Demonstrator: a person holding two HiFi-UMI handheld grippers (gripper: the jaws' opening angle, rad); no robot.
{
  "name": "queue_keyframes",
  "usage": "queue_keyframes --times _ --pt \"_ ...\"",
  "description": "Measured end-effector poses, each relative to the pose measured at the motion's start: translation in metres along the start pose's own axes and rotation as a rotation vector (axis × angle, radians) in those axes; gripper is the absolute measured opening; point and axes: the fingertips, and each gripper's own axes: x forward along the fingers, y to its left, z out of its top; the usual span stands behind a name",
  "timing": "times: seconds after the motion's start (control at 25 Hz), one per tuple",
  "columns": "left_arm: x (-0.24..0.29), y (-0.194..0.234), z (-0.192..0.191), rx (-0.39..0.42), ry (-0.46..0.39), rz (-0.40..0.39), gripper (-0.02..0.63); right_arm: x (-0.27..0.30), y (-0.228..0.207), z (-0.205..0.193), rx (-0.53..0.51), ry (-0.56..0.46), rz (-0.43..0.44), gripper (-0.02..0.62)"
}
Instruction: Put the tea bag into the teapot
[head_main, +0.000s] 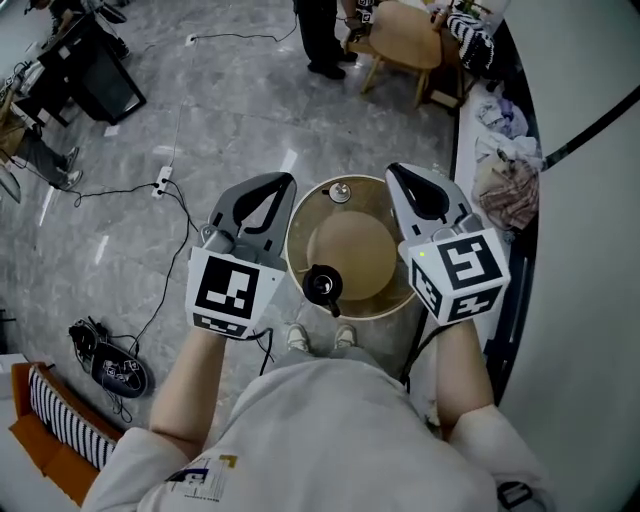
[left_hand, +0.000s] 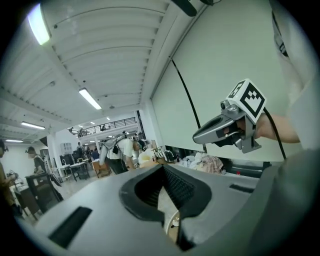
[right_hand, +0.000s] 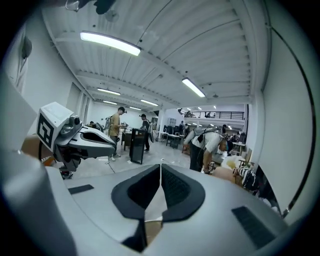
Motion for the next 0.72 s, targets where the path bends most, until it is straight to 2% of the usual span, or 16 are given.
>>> queue_keyframes --times 0.16,0.32,0.4,0.72 --pt "-0.012 -0.003 0.033 0.002 -0.068 0.015 0.008 -0.024 -0.004 0.03 -0.023 -0.093 -0.009 0.014" --pt "-0.024 -0.009 0.063 0.058 -0.135 0.012 0.008 -0.049 -0.003 0.052 -0.042 -0.17 -0.011 0.014" --pt "-0.032 -0.009 0.072 0.059 -0.162 0.026 0.008 -0.061 -0.001 0.062 -0.063 -0.195 -0.015 0.014" --pt "-0.054 -0.02 0.094 0.046 -0.194 0.05 0.008 -0.1 0.007 0.08 -0.106 -0.252 -0.006 0.014"
